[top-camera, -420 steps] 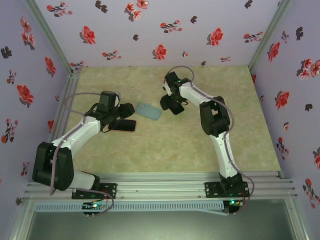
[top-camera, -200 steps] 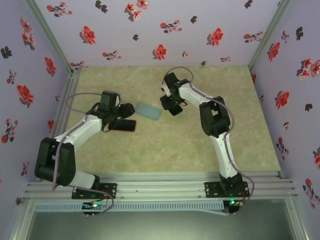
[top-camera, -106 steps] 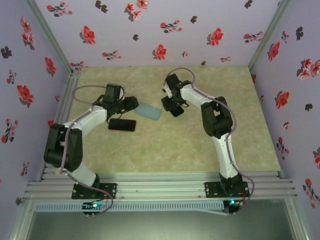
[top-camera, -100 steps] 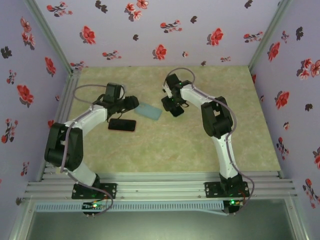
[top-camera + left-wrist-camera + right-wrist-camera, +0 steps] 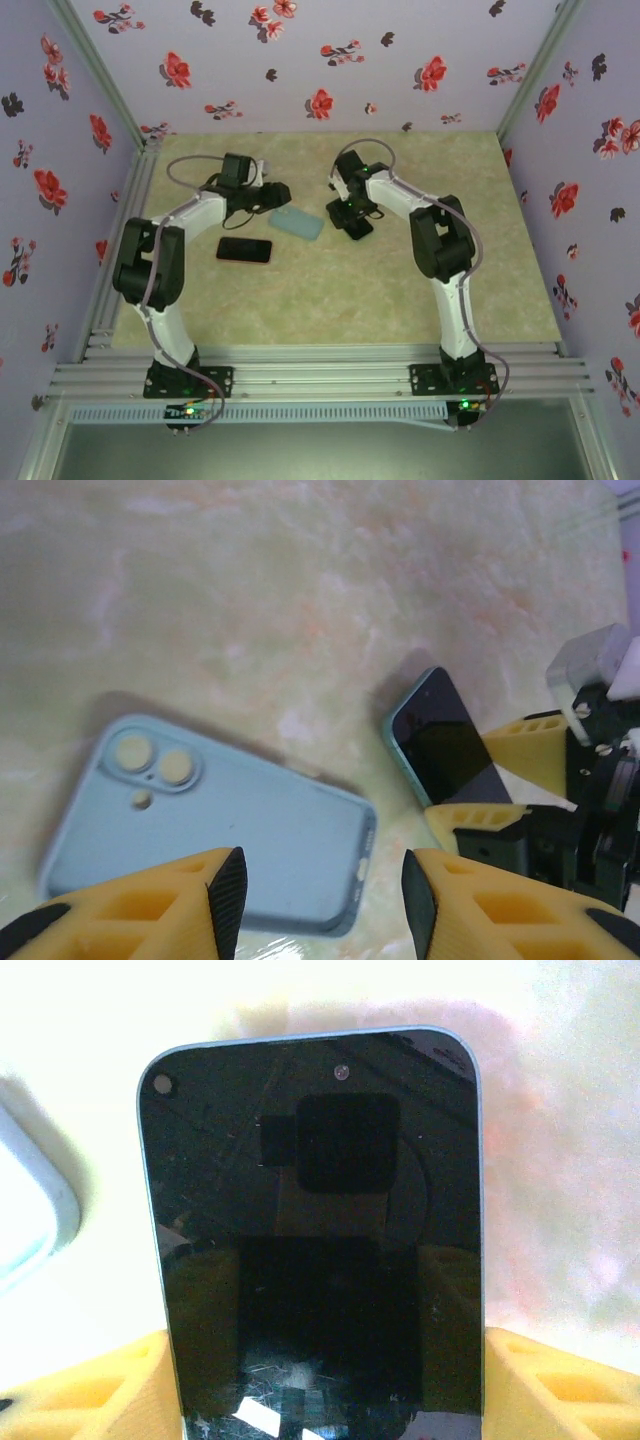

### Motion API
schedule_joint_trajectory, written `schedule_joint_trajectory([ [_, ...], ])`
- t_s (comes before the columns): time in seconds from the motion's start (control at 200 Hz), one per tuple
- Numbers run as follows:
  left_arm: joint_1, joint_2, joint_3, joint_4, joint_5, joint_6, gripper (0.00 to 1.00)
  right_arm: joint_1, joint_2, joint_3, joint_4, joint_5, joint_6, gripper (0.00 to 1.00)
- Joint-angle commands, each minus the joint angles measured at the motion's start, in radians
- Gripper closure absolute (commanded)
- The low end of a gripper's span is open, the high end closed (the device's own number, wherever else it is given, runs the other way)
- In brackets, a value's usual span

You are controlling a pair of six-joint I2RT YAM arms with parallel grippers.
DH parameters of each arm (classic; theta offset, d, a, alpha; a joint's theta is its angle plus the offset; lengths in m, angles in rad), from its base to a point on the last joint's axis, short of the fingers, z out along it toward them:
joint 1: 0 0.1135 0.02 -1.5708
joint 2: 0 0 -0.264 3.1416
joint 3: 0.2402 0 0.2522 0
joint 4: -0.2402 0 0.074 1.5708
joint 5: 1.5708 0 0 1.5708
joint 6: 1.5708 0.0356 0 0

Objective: Put the phone into the phone case

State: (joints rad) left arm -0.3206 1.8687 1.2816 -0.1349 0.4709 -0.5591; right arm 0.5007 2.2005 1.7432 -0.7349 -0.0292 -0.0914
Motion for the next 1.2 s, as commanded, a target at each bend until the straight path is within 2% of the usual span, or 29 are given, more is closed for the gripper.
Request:
schedule_joint_trajectory([
  [0.0, 0.007, 0.052, 0.063, -0.005, 0.123, 0.045, 0.50, 0.012, -0.063, -0.021, -0.012, 0.000, -0.025, 0.46],
  [0.435, 0.006, 0.241, 0.284, -0.148, 0.369, 0.126, 0.43, 0.048, -0.105, -0.059, -0.008, 0.011, -0.029, 0.46],
  [0.645, 0.008, 0.286, 0.356, -0.219, 0.394, 0.162, 0.44, 0.068, -0.138, -0.080, -0.011, 0.034, -0.036, 0.46],
  [0.895, 0.047, 0.288, 0.315, -0.099, 0.461, 0.073, 0.47, 0.074, -0.200, -0.125, -0.006, 0.038, -0.028, 0.46],
  [1.195, 0.053, 0.339, 0.348, -0.097, 0.580, 0.071, 0.49, 0.085, -0.264, -0.159, -0.006, 0.042, -0.036, 0.46],
])
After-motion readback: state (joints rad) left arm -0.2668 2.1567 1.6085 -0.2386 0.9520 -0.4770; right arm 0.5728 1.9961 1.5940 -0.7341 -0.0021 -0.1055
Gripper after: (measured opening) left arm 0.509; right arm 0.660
